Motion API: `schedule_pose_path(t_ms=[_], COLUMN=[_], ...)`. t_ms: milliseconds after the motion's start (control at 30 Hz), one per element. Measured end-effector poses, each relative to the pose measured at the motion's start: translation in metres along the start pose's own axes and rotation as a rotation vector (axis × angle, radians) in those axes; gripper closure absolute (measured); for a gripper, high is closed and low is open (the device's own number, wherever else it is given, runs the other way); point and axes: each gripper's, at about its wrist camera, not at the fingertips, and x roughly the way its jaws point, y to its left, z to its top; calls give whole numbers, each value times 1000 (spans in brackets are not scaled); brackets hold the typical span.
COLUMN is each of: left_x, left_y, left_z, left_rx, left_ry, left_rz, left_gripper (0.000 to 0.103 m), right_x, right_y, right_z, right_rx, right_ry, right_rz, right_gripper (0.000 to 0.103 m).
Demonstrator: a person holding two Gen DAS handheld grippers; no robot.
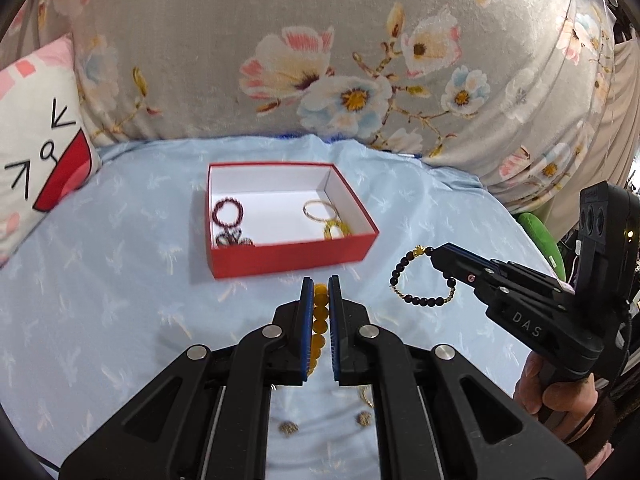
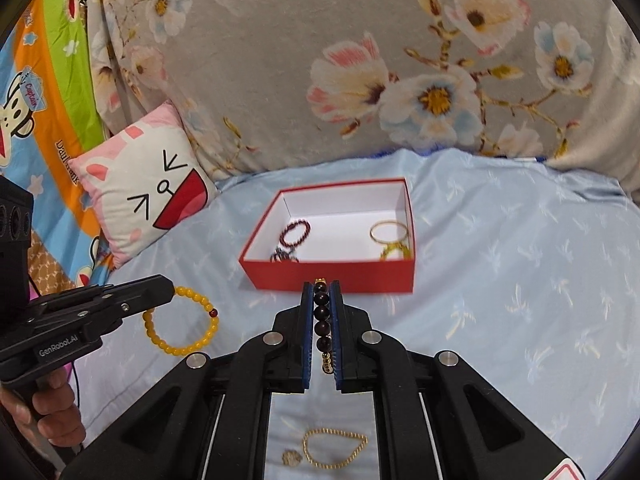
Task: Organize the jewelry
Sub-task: 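Carry the orange bracelet in the left tool while the right carries the black bracelet over the box, then open both tools to drop the bracelets into the red box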
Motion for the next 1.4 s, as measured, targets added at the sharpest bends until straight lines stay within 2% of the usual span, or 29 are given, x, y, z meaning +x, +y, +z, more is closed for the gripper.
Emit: schedule_pose_path(t_ms=[367, 500, 633, 867, 1267, 1367, 1400], left_x=[40, 74, 120, 176, 228, 233, 235], left_y=[20, 33, 46, 60, 74, 77, 79], left_z=[105, 123, 126, 119, 103, 102, 102], left_rx=[23, 18, -3, -16, -27, -32, -32], left_ry=[-67, -50, 7, 76, 137, 144, 145], left_rz=[-4, -3, 4, 19, 53, 80, 107], left_gripper=[96, 96, 96, 96, 96, 95, 95], right_x=[63, 97, 140, 200, 245, 249, 248], right_y=[-4, -13, -24, -42, -48, -45, -45], right_z=[103, 118, 118, 100, 80, 78, 78], right_rx=[-2, 32, 66, 119, 125, 100, 94], right_ry=[-14, 11, 64, 148, 218, 219, 208], right_rz=[17, 27, 21, 18, 19, -5, -15], right_gripper=[95, 95, 95, 95, 95, 94, 90])
